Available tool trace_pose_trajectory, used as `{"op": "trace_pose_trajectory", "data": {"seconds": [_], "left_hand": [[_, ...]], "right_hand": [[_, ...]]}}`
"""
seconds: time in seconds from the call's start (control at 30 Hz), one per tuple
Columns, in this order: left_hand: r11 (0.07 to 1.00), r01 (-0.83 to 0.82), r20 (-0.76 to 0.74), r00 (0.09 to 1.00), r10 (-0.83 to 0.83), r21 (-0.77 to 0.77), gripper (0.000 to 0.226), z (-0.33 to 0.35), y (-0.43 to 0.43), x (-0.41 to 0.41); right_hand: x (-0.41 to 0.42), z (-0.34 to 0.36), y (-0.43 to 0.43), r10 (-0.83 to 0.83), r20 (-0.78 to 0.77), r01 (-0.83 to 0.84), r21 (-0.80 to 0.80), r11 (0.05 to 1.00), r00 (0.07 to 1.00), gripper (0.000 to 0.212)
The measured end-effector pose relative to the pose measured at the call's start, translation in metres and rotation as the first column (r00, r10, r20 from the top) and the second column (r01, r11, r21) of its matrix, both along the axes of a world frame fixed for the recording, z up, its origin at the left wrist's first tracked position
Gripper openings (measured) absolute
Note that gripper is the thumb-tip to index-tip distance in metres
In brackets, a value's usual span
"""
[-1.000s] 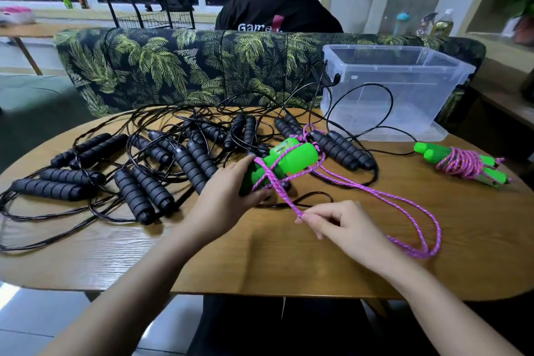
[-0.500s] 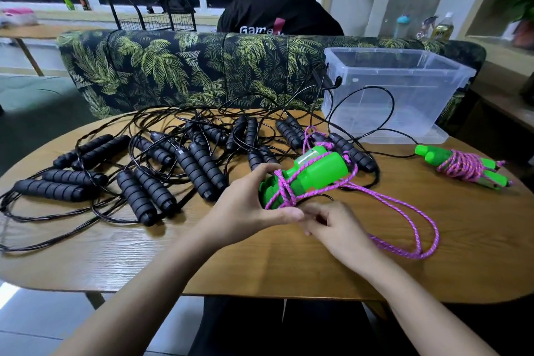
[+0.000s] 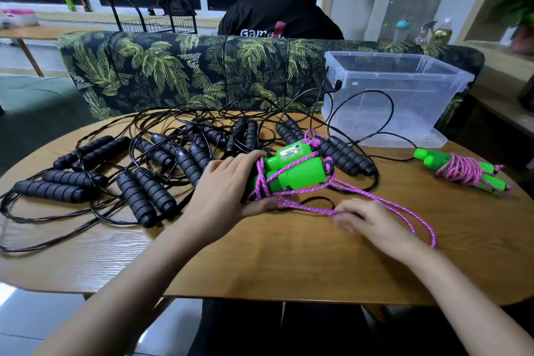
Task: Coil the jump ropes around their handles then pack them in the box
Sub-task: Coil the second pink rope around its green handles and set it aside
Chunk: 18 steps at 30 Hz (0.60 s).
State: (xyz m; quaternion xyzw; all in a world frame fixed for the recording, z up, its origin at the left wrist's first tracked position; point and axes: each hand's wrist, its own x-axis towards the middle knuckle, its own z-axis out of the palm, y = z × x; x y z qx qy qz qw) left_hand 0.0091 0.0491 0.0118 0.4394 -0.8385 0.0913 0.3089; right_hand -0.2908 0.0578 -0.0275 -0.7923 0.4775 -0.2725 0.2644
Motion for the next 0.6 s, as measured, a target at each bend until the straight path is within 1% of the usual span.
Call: {"op": "trace_pose_trajectory", "data": {"seconds": [0.03, 0.1, 0.17, 0.2, 0.23, 0.3, 0.37, 0.47, 0.53, 0.6], "left_hand": [[0.999, 0.018, 0.033, 0.999, -0.017, -0.027, 0.078, 0.0, -0.001, 0.001], [0.992, 0.073, 0.121, 0.991, -0.061, -0.1, 0.075, 0.001, 0.001, 0.0], [0.969, 0.151, 0.262, 0.96, -0.097, -0.195, 0.072, 0.001, 0.006, -0.005], [0.955, 0.186, 0.332, 0.938, -0.103, -0.229, 0.071, -0.001, 0.009, -0.01], [0.946, 0.207, 0.387, 0.917, -0.098, -0.25, 0.071, -0.004, 0.012, -0.015], [0.942, 0.196, 0.454, 0.889, -0.054, -0.272, 0.07, -0.013, 0.017, -0.026], [0.949, 0.134, 0.464, 0.886, 0.014, -0.284, 0.071, -0.02, 0.019, -0.036], [0.95, 0.022, 0.462, 0.877, 0.13, -0.31, 0.07, -0.025, 0.017, -0.045], [0.944, -0.084, 0.472, 0.849, 0.235, -0.319, 0.057, -0.027, 0.015, -0.048], [0.927, -0.228, 0.429, 0.836, 0.343, -0.296, 0.052, -0.027, 0.012, -0.05]], "right_hand": [[-0.003, 0.007, -0.004, 0.023, 0.051, -0.028, 0.104, 0.994, 0.998, 0.02], [-0.006, 0.022, -0.016, 0.01, 0.074, -0.03, 0.28, 0.96, 0.997, 0.029], [-0.008, 0.037, -0.03, -0.052, 0.077, 0.017, 0.406, 0.914, 0.996, 0.036], [-0.006, 0.045, -0.036, -0.082, 0.09, 0.035, 0.434, 0.9, 0.993, 0.036], [-0.003, 0.053, -0.042, -0.104, 0.117, 0.043, 0.438, 0.898, 0.988, 0.035], [0.01, 0.067, -0.049, -0.136, 0.159, 0.066, 0.382, 0.922, 0.978, 0.036], [0.027, 0.08, -0.047, -0.154, 0.189, 0.091, 0.302, 0.949, 0.97, 0.036], [0.047, 0.095, -0.028, -0.099, 0.224, 0.048, 0.224, 0.973, 0.97, 0.036], [0.054, 0.1, -0.01, -0.05, 0.202, 0.011, 0.189, 0.982, 0.978, 0.038], [0.059, 0.096, 0.008, -0.004, 0.145, -0.015, 0.129, 0.992, 0.989, 0.041]]}}
